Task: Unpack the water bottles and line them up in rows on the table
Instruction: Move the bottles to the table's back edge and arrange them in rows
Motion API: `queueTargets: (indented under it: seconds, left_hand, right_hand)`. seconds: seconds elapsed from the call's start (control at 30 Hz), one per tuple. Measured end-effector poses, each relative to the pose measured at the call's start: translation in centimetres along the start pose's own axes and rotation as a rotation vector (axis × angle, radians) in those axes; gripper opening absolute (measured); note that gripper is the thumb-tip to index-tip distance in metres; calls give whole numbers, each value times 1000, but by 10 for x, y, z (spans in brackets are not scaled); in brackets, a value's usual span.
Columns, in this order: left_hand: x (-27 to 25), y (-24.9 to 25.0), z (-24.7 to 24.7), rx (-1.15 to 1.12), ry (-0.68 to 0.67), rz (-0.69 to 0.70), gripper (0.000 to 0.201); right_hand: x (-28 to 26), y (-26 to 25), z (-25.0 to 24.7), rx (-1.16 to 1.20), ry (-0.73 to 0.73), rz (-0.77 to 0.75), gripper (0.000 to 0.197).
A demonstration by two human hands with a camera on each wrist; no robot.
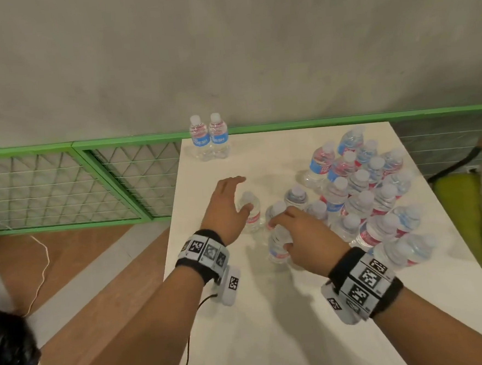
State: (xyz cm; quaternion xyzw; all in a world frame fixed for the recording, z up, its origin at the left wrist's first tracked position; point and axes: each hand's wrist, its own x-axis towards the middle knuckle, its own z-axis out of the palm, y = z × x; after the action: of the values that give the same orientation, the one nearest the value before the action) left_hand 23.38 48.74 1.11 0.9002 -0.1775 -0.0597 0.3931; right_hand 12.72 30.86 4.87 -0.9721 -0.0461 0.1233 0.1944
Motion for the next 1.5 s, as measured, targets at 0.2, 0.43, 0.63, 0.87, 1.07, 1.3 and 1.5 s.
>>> queueTargets:
  seconds: [0.2,0.43,0.63,0.87,1.07,1.3,1.5]
  left_hand:
    - [-2,-16,17,-84,-76,-33,35]
    - [-24,-55,-37,-108,-83,-144,33]
    - [-6,-81,-81,38,-7,-206,33]
    - [58,-103,-91,92,93,-234,33]
    - [117,-107,-92,153,120,-258,32]
    - [163,-101,-90,208,143,-277,39]
    - [188,-101,-89,149,154,-276,41]
  right_hand:
    - [9,-5,9,-31,-53,-11,41]
    - [40,-37,18,53,-55,-57,25]
    - [103,-64,22,23,-11,-49,18]
    - [182,-75,10,11,71,64,22]
    - [246,-68,-17,-6,156,175,22]
    - [295,-64,-33,-61,152,172,27]
    - [325,-61,-41,-48,192,154,29]
